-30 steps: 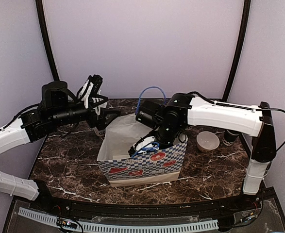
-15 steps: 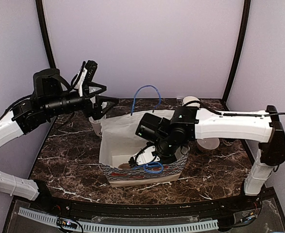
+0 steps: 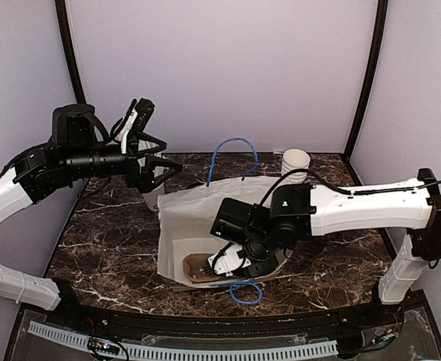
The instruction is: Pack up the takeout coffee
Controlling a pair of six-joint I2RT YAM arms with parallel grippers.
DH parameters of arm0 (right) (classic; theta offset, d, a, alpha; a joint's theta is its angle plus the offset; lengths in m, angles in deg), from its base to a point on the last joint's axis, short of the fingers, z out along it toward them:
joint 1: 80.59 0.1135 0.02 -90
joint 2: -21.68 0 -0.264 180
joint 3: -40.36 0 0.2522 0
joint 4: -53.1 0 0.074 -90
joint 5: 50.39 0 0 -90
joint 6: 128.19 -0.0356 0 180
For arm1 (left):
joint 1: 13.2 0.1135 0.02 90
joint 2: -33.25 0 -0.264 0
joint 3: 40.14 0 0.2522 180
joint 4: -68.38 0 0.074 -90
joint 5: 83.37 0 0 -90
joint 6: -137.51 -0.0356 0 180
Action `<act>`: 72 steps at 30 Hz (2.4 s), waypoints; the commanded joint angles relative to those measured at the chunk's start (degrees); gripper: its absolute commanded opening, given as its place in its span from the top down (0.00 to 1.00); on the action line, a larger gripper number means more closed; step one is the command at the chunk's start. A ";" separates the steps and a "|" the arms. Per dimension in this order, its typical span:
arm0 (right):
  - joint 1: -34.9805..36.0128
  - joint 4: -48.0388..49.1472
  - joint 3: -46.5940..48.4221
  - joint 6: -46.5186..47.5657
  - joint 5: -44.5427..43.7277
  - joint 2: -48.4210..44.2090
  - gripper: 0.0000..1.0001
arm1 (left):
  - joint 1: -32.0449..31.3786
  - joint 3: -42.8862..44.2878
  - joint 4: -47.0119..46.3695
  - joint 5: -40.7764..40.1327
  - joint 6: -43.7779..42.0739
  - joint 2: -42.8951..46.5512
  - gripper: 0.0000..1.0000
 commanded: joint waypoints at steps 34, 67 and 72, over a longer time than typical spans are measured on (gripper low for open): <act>12.40 13.76 -23.06 4.61 -17.61 -19.11 0.50 | 2.03 -12.30 -13.78 -9.76 -7.29 3.59 0.02; 10.21 -1.65 -16.78 7.22 7.23 -26.50 0.48 | 2.10 -13.05 -13.87 -6.03 -6.55 3.10 0.02; 10.23 0.62 -20.38 7.92 4.08 -26.67 0.47 | 2.08 -13.04 -14.11 -5.36 -6.53 2.09 0.02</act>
